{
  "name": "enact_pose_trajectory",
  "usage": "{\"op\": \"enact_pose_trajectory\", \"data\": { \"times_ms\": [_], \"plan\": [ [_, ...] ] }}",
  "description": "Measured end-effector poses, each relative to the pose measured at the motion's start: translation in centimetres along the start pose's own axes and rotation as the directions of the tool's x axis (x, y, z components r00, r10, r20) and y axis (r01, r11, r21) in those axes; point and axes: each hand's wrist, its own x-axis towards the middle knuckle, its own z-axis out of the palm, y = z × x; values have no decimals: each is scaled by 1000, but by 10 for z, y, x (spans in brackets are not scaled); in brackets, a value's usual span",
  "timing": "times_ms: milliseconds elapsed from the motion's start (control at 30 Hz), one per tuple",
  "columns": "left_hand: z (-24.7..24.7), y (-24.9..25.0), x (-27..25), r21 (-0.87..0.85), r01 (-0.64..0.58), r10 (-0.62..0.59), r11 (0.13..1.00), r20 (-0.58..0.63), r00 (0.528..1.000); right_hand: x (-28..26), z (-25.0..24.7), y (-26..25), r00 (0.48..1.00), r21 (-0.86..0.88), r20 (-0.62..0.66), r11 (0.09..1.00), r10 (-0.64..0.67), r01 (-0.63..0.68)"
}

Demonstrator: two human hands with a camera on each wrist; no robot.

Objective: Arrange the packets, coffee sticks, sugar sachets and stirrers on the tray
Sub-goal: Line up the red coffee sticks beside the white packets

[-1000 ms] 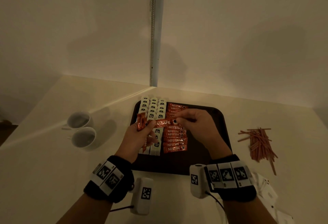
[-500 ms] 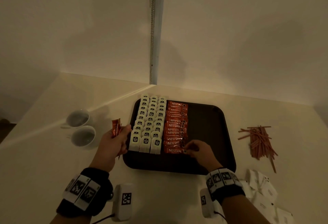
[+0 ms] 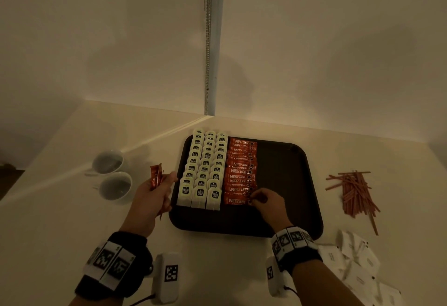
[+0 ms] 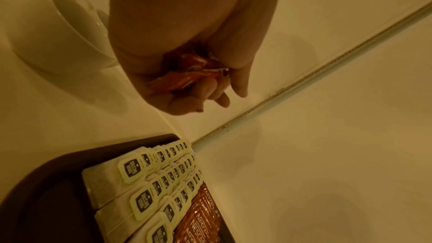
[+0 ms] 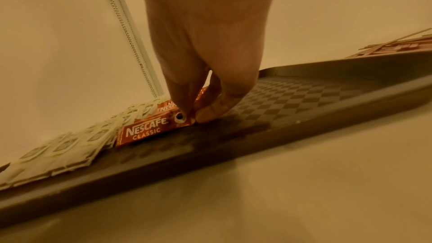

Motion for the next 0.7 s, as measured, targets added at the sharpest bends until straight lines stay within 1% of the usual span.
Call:
{"op": "enact_pose_trajectory", "data": {
  "times_ms": [133, 267, 500, 600, 700],
  "plan": [
    [3, 3, -2, -56, 58, -58, 997, 16, 998, -1, 2, -1, 1000, -48, -22, 999, 20, -21],
    [3, 0, -2, -155, 125, -115, 980, 72, 991, 0, 3, -3, 999, -72, -24, 996, 44, -46],
    [8, -4, 1, -96, 143, -133, 985, 100, 986, -1, 5, -5, 993, -98, -59, 989, 102, -108],
    [12, -4, -1, -99, 143, -129, 985, 135, 982, -2, 4, -6, 991, -95, -78, 988, 111, -119],
    [18, -2, -3, -102, 126, -105, 987, 197, 975, -1, 0, -11, 991, -82, -100, 992, 85, -93]
  ]
}}
